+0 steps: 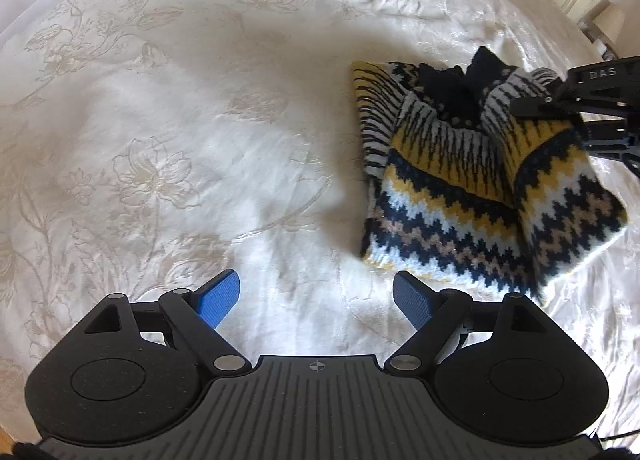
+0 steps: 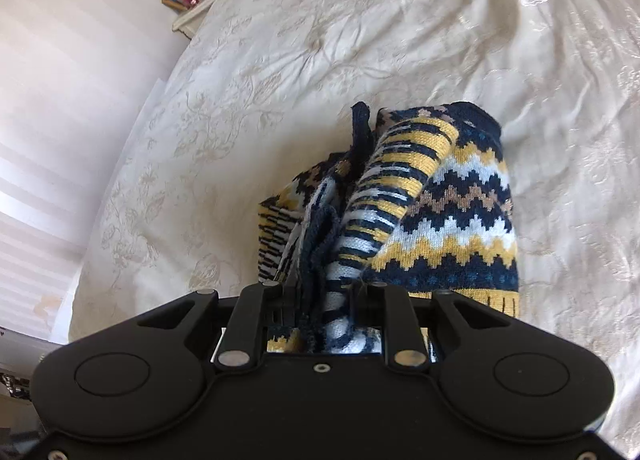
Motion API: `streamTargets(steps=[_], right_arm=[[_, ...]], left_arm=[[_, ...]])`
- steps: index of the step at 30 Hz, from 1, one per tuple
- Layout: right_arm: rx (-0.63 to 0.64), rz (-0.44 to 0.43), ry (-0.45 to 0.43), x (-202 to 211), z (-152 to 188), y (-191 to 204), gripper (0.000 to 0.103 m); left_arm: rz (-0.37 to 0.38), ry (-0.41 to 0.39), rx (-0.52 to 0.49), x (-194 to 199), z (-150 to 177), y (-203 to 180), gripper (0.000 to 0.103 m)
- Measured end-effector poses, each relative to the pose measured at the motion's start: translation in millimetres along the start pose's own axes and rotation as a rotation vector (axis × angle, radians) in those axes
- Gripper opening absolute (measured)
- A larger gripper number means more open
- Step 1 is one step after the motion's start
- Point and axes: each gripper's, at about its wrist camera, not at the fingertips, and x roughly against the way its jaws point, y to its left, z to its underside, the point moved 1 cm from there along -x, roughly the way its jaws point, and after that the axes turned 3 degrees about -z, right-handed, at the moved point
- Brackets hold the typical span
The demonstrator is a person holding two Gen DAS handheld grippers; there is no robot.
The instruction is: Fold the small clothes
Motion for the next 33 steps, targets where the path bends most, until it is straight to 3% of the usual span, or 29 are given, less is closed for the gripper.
streamTargets(steps=[7, 10, 14, 19, 24, 26, 31, 33], right_arm=[[0.059, 0.115, 0.079, -60.1, 15.5, 30.7, 0.035], [0.062, 0.050, 0.066, -61.5, 17.9, 36.7, 0.044], [0.087, -0.051, 0.003, -41.5, 19.1, 48.0, 0.044], [0.086, -0.045, -0.063, -8.9, 21.7, 37.6, 0.051], [0.218, 0.042, -0.026, 13.2, 45.8, 27.7, 0.055], [0.288, 0.063, -0.007, 16.8, 61.1, 29.9, 0.063], [0.478, 0.111, 0.014, 14.4, 107.3, 48.5, 0.064], [0.579, 0.152, 0.006, 8.9, 126.4, 59.4, 0.069]], left_arm=[[-0.011, 0.015, 0.035, -2.9, -0.3, 27.2, 0.084], [-0.008, 0.021, 0.045, -5.2, -0.4, 32.0, 0.084], [0.007, 0.022, 0.035, -7.0, -4.2, 29.8, 0.084], [0.045, 0.004, 0.008, -6.5, -18.9, 17.0, 0.084], [0.120, 0.011, 0.020, -12.7, -40.4, 4.0, 0.084], [0.145, 0.018, 0.026, -16.3, -49.9, -2.2, 0.084], [0.205, 0.040, 0.037, -23.2, -74.9, -11.6, 0.084], [0.227, 0.054, 0.038, -25.7, -83.9, -14.9, 0.084]])
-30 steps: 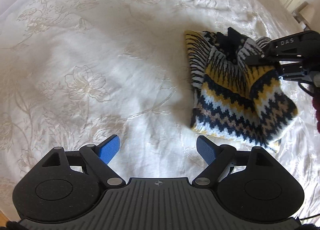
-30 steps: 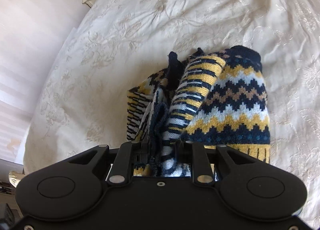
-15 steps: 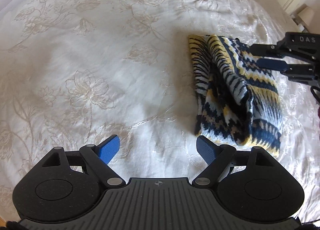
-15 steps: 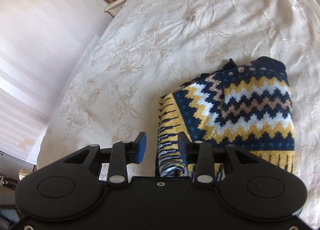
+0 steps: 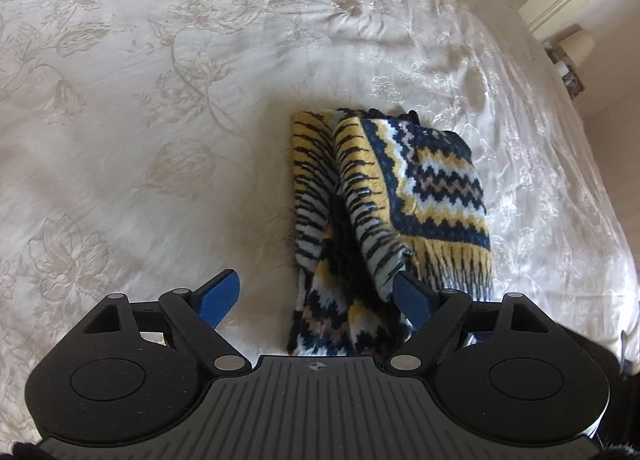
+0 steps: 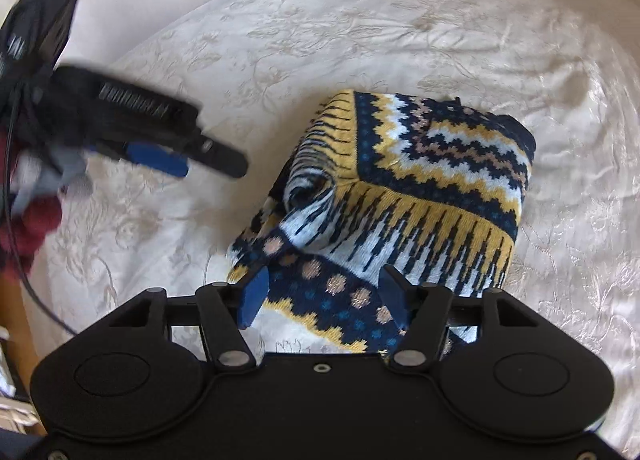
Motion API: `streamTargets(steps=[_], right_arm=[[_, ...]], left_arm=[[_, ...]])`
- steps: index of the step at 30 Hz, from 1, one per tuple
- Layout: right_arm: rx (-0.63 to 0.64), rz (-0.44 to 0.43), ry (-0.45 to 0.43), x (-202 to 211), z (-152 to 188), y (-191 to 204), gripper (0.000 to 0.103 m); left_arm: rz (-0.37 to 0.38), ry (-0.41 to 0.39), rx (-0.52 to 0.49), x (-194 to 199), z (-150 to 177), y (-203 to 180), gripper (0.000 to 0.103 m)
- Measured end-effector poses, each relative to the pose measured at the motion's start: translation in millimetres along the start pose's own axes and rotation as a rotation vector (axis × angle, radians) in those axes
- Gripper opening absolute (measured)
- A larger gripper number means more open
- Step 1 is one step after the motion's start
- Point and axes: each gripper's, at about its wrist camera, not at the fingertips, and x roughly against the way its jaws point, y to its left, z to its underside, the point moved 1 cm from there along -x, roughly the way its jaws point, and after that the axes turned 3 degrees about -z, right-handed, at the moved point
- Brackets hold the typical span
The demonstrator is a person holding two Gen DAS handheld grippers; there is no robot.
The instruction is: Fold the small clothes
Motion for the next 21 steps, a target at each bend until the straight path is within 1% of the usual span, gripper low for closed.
streamTargets(steps=[1, 2, 5, 7, 9, 10, 11, 13, 14, 15, 17, 21], right_arm=[[0.053, 0.024, -0.001, -2.9, 3.6, 10.6, 0.075], [0.119, 0.050, -0.002, -6.7, 8.2, 22.1, 0.077], [0.304, 0.122, -0.011, -21.0, 18.5, 51.8, 0.079], [0.392, 0.173, -0.009, -31.8, 22.0, 64.7, 0.079], [0.450, 0.212, 0.007, -44.2, 22.1, 71.3, 0.073], [0.455, 0.226, 0.015, -47.7, 20.8, 71.6, 0.047], [0.417, 0.216, 0.019, -48.4, 17.1, 67.3, 0.013], [0.253, 0.160, -0.023, -38.6, 7.8, 50.9, 0.014], [0.191, 0.147, -0.049, -32.2, 4.6, 42.9, 0.014], [0.156, 0.137, -0.068, -25.7, 2.3, 37.6, 0.014], [0.110, 0.102, -0.093, -15.8, 1.2, 30.9, 0.014], [0.119, 0.084, -0.095, -9.1, 4.9, 32.3, 0.014]], left_arm=[[0.010, 0.008, 0.000, -1.4, -4.1, -1.5, 0.084], [0.018, 0.014, 0.001, -2.9, -8.4, -3.2, 0.084], [0.044, 0.040, 0.004, -8.2, -17.0, -6.2, 0.084], [0.065, 0.062, 0.009, -12.7, -19.8, -7.1, 0.084], [0.078, 0.095, 0.010, -19.4, -21.3, -8.6, 0.084], [0.088, 0.118, 0.011, -23.5, -21.8, -9.2, 0.084], [0.098, 0.138, 0.012, -27.8, -21.9, -10.1, 0.084], [0.125, 0.166, 0.019, -35.2, -22.0, -12.1, 0.084], [0.141, 0.178, 0.029, -39.1, -22.3, -13.3, 0.084], [0.155, 0.187, 0.041, -43.2, -22.3, -14.2, 0.084], [0.181, 0.200, 0.068, -51.8, -24.3, -16.1, 0.084], [0.182, 0.207, 0.091, -71.6, -32.3, -21.3, 0.084]])
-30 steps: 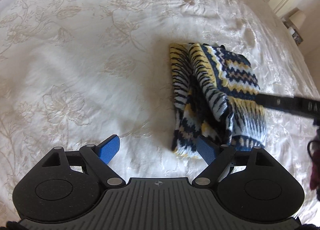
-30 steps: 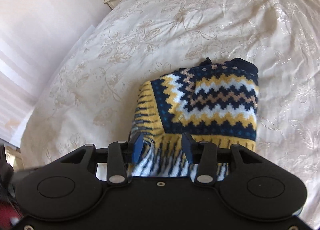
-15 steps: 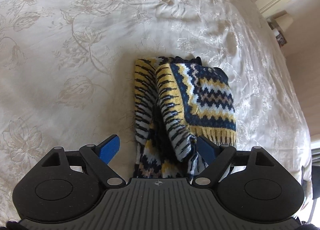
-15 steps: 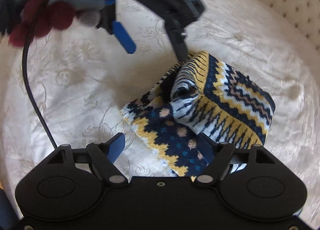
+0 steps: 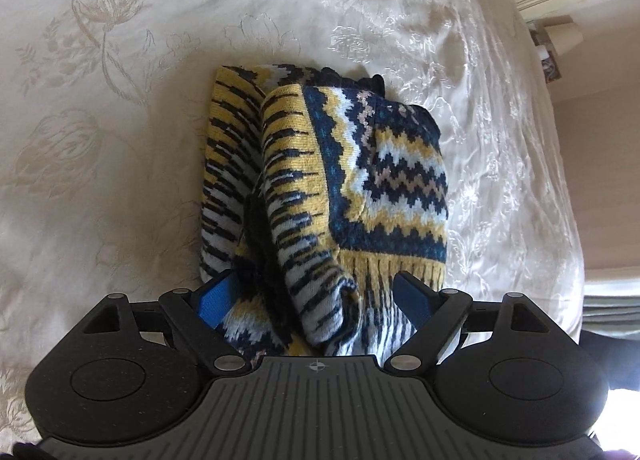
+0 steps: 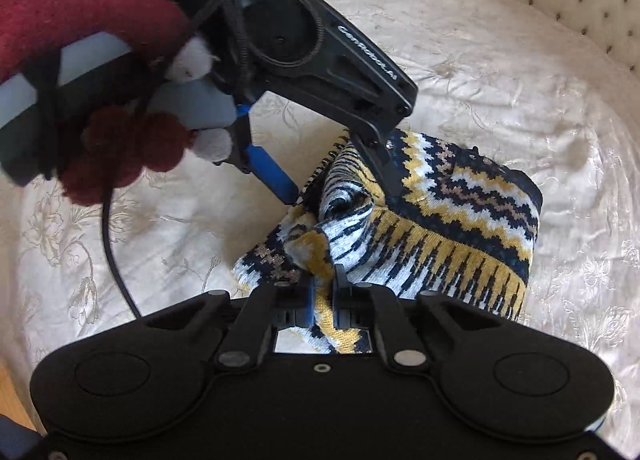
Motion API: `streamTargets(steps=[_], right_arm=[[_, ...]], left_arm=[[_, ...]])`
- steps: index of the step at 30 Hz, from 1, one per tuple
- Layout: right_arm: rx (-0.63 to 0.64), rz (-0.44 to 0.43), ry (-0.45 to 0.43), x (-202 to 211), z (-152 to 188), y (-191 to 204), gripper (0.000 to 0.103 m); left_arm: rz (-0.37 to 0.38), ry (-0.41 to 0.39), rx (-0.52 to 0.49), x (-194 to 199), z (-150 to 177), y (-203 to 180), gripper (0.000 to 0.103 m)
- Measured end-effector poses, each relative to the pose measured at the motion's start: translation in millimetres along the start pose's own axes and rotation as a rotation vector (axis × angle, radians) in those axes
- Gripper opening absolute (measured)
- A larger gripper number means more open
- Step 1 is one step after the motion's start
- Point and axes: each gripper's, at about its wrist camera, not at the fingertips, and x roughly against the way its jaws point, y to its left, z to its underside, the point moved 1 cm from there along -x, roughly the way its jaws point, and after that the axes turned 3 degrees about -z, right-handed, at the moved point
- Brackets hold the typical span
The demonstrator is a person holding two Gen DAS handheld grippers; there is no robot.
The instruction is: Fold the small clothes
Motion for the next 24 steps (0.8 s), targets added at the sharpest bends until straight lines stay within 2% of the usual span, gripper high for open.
streamTargets(steps=[3, 6, 7, 8, 13, 16, 18, 21, 23, 24], right_arm=[[-0.011, -0.006, 0.004, -3.8, -0.7, -0.3, 0.014], [-0.021, -0.009, 0.005, -5.7, -1.7, -1.0, 0.014], [-0.023, -0.009, 0.003, -5.4, -1.9, -1.2, 0.014], [-0.028, -0.009, 0.000, -5.1, -2.3, -1.9, 0.014], [-0.047, -0.015, -0.046, 2.1, -13.0, -2.0, 0.014], [-0.027, -0.044, -0.025, -13.9, -17.7, 6.6, 0.016], [0.018, -0.060, 0.052, -41.7, -16.6, 15.0, 0.022], [0.087, -0.102, 0.147, -76.7, -9.1, 29.5, 0.035], [0.106, -0.138, 0.143, -78.0, -9.3, 32.9, 0.054], [0.101, -0.160, 0.133, -75.1, -10.3, 32.3, 0.057]], left_arm=[[-0.002, -0.003, 0.000, -10.4, -10.2, -1.6, 0.079], [-0.001, -0.039, -0.043, -12.2, -17.0, -6.8, 0.052], [-0.012, -0.055, -0.069, -11.2, -17.6, -8.8, 0.028], [-0.036, -0.068, -0.099, -9.4, -18.4, -11.7, 0.015], [-0.021, -0.159, -0.255, 22.0, -15.0, -22.4, 0.016], [-0.066, -0.136, -0.245, 16.9, -19.0, -6.6, 0.017], [-0.107, -0.092, -0.165, 1.8, -23.1, 14.9, 0.019], [-0.121, -0.089, -0.105, -5.6, -22.6, 33.6, 0.032], [-0.116, -0.113, -0.095, -1.9, -19.1, 37.5, 0.042], [-0.115, -0.119, -0.103, -0.3, -17.7, 38.3, 0.045]])
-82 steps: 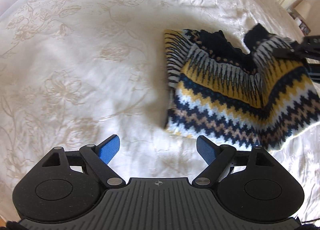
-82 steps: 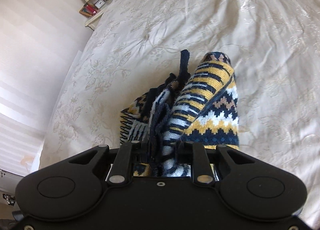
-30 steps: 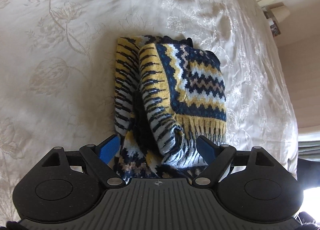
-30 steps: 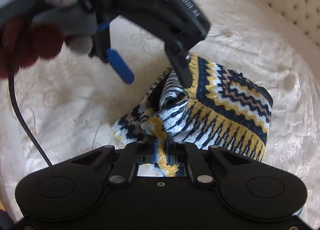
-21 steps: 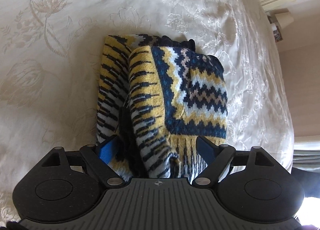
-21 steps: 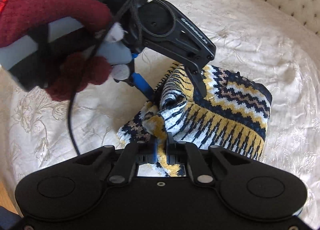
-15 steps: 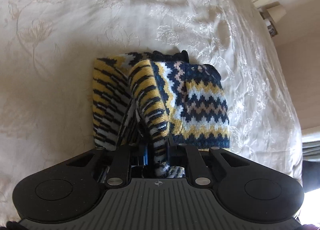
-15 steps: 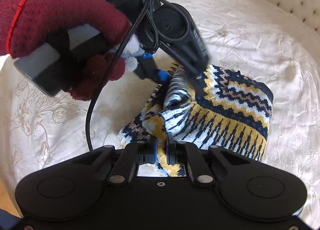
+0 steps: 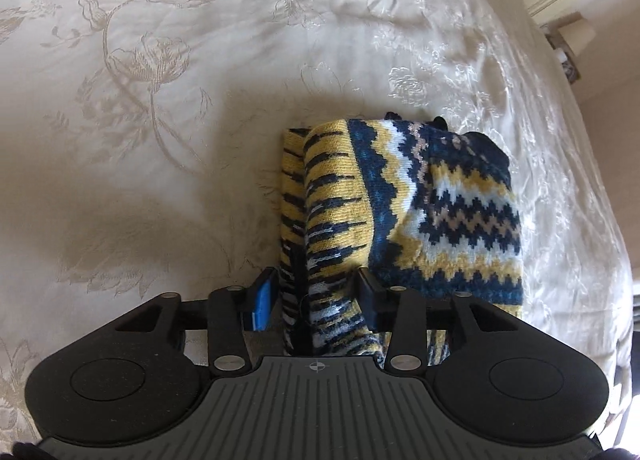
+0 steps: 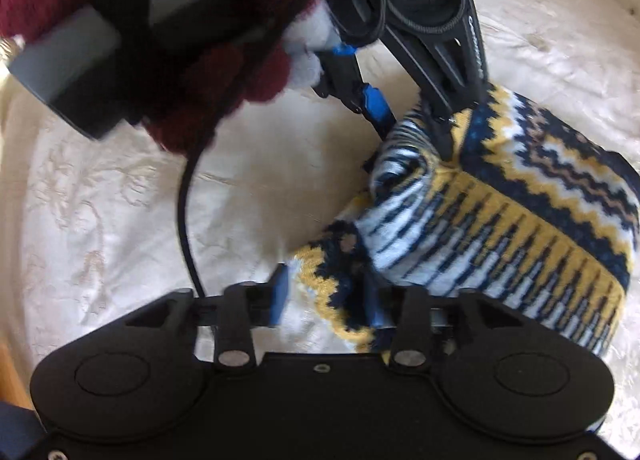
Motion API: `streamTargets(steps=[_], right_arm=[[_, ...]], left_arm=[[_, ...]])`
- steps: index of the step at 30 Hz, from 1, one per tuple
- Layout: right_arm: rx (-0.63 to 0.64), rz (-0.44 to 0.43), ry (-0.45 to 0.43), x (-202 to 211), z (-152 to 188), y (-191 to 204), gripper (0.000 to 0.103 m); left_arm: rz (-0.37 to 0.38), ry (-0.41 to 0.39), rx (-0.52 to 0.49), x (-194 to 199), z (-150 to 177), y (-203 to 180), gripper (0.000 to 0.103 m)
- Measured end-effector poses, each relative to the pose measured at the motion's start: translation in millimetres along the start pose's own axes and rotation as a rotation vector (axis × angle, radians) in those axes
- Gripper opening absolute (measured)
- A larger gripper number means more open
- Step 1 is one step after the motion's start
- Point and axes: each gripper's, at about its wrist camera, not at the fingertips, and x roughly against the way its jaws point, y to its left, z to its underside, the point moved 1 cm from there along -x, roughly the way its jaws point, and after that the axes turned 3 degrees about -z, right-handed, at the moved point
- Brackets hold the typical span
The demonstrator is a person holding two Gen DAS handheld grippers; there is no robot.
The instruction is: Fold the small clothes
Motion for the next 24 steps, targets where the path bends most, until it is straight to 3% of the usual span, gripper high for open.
streamTargets(steps=[3, 6, 8, 13, 19, 24], right_arm=[[-0.006, -0.038, -0.036, 12.8, 2.7, -0.5, 0.062], [-0.046, -0.046, -0.058, 24.7, 11.7, -3.6, 0.072], [-0.095, -0.045, -0.083, 34.9, 17.8, -9.4, 0.073], [-0.241, -0.022, -0.141, 57.4, 31.5, -29.2, 0.080], [-0.354, 0.039, -0.153, 73.9, 45.4, -59.8, 0.081], [-0.392, 0.071, -0.152, 84.9, 56.0, -85.4, 0.082]], left_arm=[[-0.028, -0.028, -0.029, 9.7, 2.5, 0.0, 0.049], [-0.070, -0.106, -0.075, 27.8, 5.3, -10.5, 0.049], [-0.081, -0.156, -0.120, 40.7, 9.8, -22.1, 0.049], [-0.057, -0.218, -0.212, 52.7, 27.5, -51.6, 0.050], [-0.012, -0.196, -0.265, 32.8, 46.1, -69.9, 0.051], [-0.069, -0.157, -0.190, 7.8, 46.8, -52.0, 0.050]])
